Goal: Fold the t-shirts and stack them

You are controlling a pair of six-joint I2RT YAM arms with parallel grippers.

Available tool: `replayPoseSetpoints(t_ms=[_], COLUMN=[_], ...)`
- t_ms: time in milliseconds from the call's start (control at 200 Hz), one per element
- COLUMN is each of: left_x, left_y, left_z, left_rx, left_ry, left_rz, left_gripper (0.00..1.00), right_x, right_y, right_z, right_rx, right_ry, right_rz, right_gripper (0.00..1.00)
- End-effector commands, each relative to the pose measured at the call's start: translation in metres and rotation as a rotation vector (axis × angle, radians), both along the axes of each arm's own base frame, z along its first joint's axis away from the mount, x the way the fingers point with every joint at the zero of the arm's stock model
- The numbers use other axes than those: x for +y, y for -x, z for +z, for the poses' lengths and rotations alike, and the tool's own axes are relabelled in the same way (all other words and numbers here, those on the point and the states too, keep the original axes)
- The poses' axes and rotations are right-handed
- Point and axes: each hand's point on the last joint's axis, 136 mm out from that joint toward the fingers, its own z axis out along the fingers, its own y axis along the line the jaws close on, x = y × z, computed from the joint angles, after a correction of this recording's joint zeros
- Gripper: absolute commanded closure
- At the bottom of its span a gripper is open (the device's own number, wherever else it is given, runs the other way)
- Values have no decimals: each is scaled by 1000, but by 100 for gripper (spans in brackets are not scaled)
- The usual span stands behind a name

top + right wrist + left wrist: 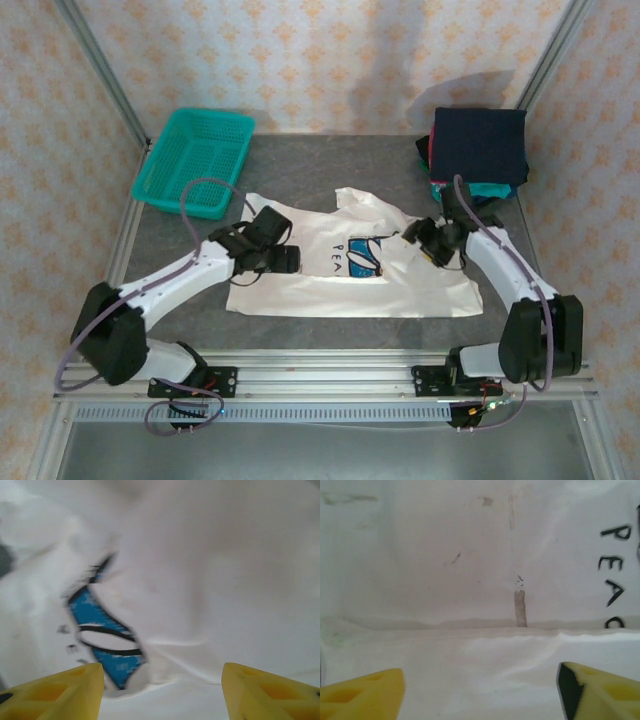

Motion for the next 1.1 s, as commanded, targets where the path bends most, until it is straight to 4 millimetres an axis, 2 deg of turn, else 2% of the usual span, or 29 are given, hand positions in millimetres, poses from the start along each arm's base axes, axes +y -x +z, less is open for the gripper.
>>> replayPoseSetpoints(t_ms=[0,50,155,305,410,560,655,711,761,776,856,876,926,1026,1096], left_x=[-11,-8,4,13,16,13,-4,-9,-10,-9,-4,-2,3,15,19], left_y=[-3,2,16,36,53,69,71,68,60,57,34,27,11,-26,-52], left_z=[-14,-28,-52,-73,-83,-83,-68,-50,-27,-20,26,36,55,71,69], left_rx=[28,62,107,155,185,200,174,141,92,73,-33,-51,-76,-81,-70], left_ry=[47,33,-8,-32,-41,-24,51,76,87,82,83,89,100,76,64], left_rz=[53,68,90,86,77,51,-3,-13,-12,-10,21,34,62,89,87], left_gripper=[31,35,36,39,45,48,46,41,33,29,14,12,10,10,10], right_x=[-23,-26,-38,-61,-72,-83,-84,-73,-56,-47,-17,-7,16,56,80], right_y=[29,35,50,74,84,88,80,66,44,33,-1,-10,-30,-65,-87], right_z=[-40,-49,-63,-70,-70,-62,-48,-34,-17,-3,36,48,63,83,88], right_rx=[126,143,182,243,273,279,231,161,62,-12,-172,-211,-247,-283,-300], right_ry=[82,89,144,250,302,357,350,289,203,163,69,46,13,35,90], right_rz=[-88,-103,-137,-193,-225,-258,-271,-243,-195,-169,-47,-2,111,350,512], right_gripper=[38,38,38,38,38,38,38,37,36,35,30,30,28,27,27])
